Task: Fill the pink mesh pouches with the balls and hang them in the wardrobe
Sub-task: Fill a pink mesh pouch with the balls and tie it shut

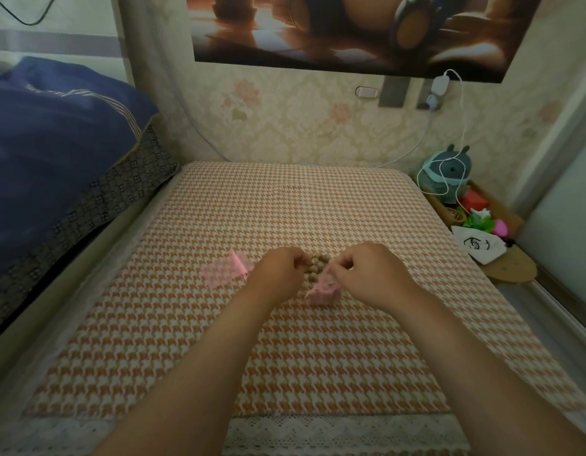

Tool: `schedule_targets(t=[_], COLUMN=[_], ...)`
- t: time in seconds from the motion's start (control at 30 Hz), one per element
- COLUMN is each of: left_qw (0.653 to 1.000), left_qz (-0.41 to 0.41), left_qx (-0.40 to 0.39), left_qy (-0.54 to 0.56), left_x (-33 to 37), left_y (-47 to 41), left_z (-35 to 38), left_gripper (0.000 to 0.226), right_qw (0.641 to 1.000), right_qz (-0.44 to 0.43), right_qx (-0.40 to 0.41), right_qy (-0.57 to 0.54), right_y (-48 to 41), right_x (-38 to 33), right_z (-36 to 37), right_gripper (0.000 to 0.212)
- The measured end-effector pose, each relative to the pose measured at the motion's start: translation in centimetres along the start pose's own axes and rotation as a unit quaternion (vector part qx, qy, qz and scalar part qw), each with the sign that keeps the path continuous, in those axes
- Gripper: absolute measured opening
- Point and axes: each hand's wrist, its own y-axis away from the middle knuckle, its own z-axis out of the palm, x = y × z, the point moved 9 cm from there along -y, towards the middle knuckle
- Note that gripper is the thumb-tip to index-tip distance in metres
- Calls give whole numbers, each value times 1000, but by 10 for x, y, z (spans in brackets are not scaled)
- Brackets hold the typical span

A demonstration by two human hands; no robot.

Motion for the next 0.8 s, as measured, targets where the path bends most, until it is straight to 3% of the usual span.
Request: schedule_targets(t=[0.17, 0.33, 0.47, 0.6, 0.8], left_qw=[990, 980, 984, 993, 993], left_qz=[104, 143, 114, 72, 62], left_qx=[-50, -47, -28, -8, 60], left_qy=[-79, -132, -135, -92, 81], left_x=[14, 21, 17, 15, 48], left_y=[-1, -2, -3, -6, -1], left_z=[35, 41, 36, 25, -12], left_gripper=[45, 15, 15, 14, 4], right_qw=[1000, 1000, 999, 999, 999], right_qz=[-2, -9, -9, -9, -3], right_qx=[-12, -22, -23, -23, -41], right_qy=[-4, -16, -30, -30, -15], right_y=[2, 1, 0, 2, 4], right_x=[10, 9, 9, 11, 11], right_z=[2, 4, 7, 7, 4], right_gripper=[25, 24, 25, 25, 28])
